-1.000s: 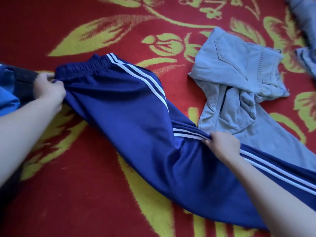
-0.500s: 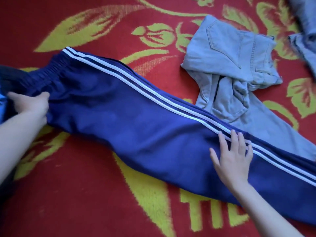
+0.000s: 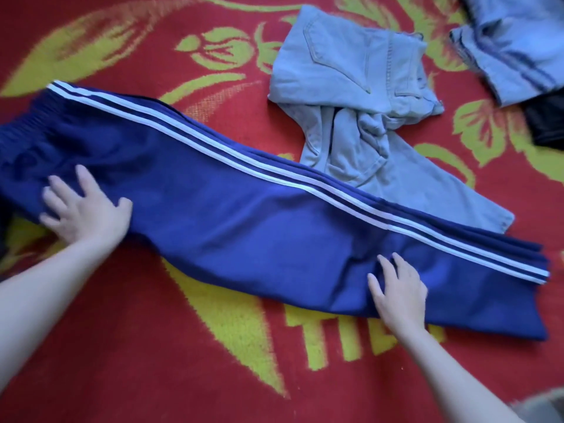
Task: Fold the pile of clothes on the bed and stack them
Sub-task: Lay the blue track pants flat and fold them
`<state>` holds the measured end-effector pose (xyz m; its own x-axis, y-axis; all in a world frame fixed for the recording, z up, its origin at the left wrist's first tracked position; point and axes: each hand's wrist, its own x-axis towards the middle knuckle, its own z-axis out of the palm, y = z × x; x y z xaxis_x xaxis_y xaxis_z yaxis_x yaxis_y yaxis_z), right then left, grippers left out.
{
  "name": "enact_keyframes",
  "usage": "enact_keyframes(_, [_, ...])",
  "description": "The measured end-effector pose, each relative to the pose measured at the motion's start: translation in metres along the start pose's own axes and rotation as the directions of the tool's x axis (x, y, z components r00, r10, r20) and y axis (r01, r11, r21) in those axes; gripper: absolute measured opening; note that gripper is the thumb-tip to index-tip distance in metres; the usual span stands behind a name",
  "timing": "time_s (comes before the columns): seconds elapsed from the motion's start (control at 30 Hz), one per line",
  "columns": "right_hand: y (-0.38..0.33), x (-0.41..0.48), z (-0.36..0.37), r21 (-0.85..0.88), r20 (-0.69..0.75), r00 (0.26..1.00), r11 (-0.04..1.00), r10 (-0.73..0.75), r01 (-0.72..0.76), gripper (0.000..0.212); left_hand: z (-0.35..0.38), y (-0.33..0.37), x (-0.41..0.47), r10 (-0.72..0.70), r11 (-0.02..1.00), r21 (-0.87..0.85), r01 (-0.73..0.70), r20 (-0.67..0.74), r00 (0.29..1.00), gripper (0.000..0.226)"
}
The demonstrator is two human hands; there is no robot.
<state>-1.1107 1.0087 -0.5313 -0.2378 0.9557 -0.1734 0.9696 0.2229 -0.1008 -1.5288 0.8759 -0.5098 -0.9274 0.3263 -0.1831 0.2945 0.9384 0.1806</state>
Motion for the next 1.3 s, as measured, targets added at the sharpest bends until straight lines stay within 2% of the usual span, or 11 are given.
enact_keyframes(0.07, [0.023, 0.006, -0.008, 0.018, -0.049, 0.989, 0.991, 0.137, -0.136, 0.045, 0.009, 0.016, -0.024, 0.127, 0.989, 0.068, -0.13, 0.051, 0.991, 0.074])
enact_keyframes(0.17, [0.077, 0.015, -0.023, 0.064, 0.069, 0.898, 0.896, 0.435, -0.439, 0.057, 0.023, 0.041, -0.057, 0.234, 0.967, 0.075, -0.243, 0.11, 0.966, 0.072])
enact_keyframes(0.27, [0.138, 0.025, -0.034, 0.103, 0.202, 0.789, 0.789, 0.58, -0.606, 0.06, 0.03, 0.073, -0.09, 0.31, 0.944, 0.083, -0.32, 0.107, 0.945, 0.071])
enact_keyframes(0.5, [0.239, 0.05, -0.047, 0.163, 0.313, 0.675, 0.662, 0.668, -0.732, 0.069, 0.019, 0.137, -0.14, 0.234, 0.972, 0.015, -0.235, 0.05, 0.971, 0.069])
enact_keyframes(0.63, [0.269, 0.056, -0.047, 0.282, 0.336, 0.67, 0.608, 0.662, -0.742, 0.08, 0.013, 0.168, -0.167, 0.171, 0.985, -0.028, -0.17, 0.013, 0.985, 0.069])
enact_keyframes(0.7, [0.277, 0.057, -0.05, 0.372, 0.346, 0.657, 0.546, 0.669, -0.751, 0.071, 0.008, 0.179, -0.179, 0.159, 0.987, -0.036, -0.159, -0.002, 0.987, 0.069])
enact_keyframes(0.8, [0.284, 0.058, -0.066, 0.522, 0.462, 0.631, 0.384, 0.624, -0.762, 0.04, -0.004, 0.187, -0.198, 0.153, 0.987, -0.035, -0.154, -0.023, 0.988, 0.069])
enact_keyframes(0.9, [0.288, 0.056, -0.096, 0.633, 0.447, 0.687, 0.339, 0.573, -0.695, 0.021, -0.026, 0.19, -0.217, 0.161, 0.985, -0.053, -0.163, -0.048, 0.986, 0.069])
enact_keyframes(1.07, [0.267, 0.036, -0.155, 0.775, 0.312, 0.776, 0.326, 0.548, -0.541, 0.011, -0.087, 0.181, -0.246, 0.124, 0.984, -0.118, -0.136, -0.103, 0.987, 0.07])
enact_keyframes(1.17, [0.239, 0.02, -0.189, 0.787, 0.231, 0.831, 0.405, 0.505, -0.465, 0.008, -0.133, 0.164, -0.261, 0.077, 0.982, -0.158, -0.099, -0.145, 0.986, 0.07])
enact_keyframes(1.3, [0.177, 0.002, -0.24, 0.738, 0.134, 0.937, 0.598, 0.322, -0.311, 0.014, -0.185, 0.127, -0.286, -0.016, 0.972, -0.233, -0.031, -0.199, 0.98, 0.069])
